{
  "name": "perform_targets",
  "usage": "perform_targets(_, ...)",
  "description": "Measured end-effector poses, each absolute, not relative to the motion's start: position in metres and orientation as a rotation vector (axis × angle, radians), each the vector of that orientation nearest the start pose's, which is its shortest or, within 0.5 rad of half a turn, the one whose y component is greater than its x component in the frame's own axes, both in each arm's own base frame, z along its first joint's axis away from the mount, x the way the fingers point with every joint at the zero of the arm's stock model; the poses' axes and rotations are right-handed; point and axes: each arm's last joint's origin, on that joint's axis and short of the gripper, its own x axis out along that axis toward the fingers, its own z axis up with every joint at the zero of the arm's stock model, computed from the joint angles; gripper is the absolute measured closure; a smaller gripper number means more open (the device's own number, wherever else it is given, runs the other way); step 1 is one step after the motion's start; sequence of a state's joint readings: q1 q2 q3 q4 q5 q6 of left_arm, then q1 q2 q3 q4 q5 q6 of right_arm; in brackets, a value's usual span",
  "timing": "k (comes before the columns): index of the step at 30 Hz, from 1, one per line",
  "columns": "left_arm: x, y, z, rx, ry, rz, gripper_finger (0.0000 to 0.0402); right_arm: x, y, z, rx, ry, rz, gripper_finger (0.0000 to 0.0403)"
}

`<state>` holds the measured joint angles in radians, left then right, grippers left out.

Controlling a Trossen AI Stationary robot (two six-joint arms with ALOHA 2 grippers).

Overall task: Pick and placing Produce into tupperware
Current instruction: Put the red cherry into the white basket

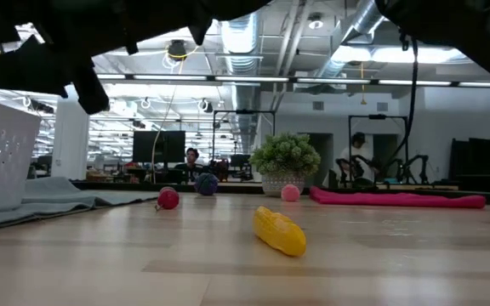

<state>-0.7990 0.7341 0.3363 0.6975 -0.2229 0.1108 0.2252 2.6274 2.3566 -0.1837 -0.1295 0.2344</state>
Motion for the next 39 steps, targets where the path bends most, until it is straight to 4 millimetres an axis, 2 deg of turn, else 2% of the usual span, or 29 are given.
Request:
perform_targets(2, 0.12, -0.114, 0.269, -0.039, -0.295, -0.556, 0.0328, 0.572, 0.134, 0.188, 0.186, 0.497, 0.297, 0.0158)
perform_targets(5, 0.12, -0.114, 0.267, -0.029, -0.273, -0.561, 0.0328, 0.564, 0.134, 0.196, 0.128, 0.565, 0.304, 0.0141)
perform_targets(13, 0.12, -0.115, 0.266, -0.038, -0.26, -0.567, 0.0328, 0.52, 0.136, 0.237, -0.004, 0.844, 0.192, 0.0153)
perform_targets(19, 0.121, -0.115, 0.265, -0.041, -0.256, -0.561, 0.0328, 0.487, 0.135, 0.256, -0.021, 1.058, 0.137, 0.017)
perform_targets(26, 0.124, -0.112, 0.26, -0.034, -0.195, -0.409, 0.0328, 0.451, 0.165, 0.247, -0.131, 1.278, -0.03, 0.0182)
perform_targets(30, 0.13, -0.114, 0.249, -0.048, -0.094, -0.332, 0.0328, 0.429, 0.189, 0.246, -0.192, 1.334, -0.151, 0.0185)
perform_targets(34, 0.141, -0.113, 0.239, -0.073, -0.042, -0.159, 0.0328, 0.404, 0.221, 0.255, -0.252, 1.28, -0.243, 0.019)
perform_targets(36, 0.148, -0.111, 0.235, -0.072, -0.036, -0.06, 0.0328, 0.388, 0.236, 0.266, -0.276, 1.21, -0.293, 0.0192)
perform_targets(39, 0.157, -0.103, 0.235, -0.166, -0.066, 0.058, 0.0328, 0.362, 0.257, 0.283, -0.295, 1.094, -0.373, 0.0195)
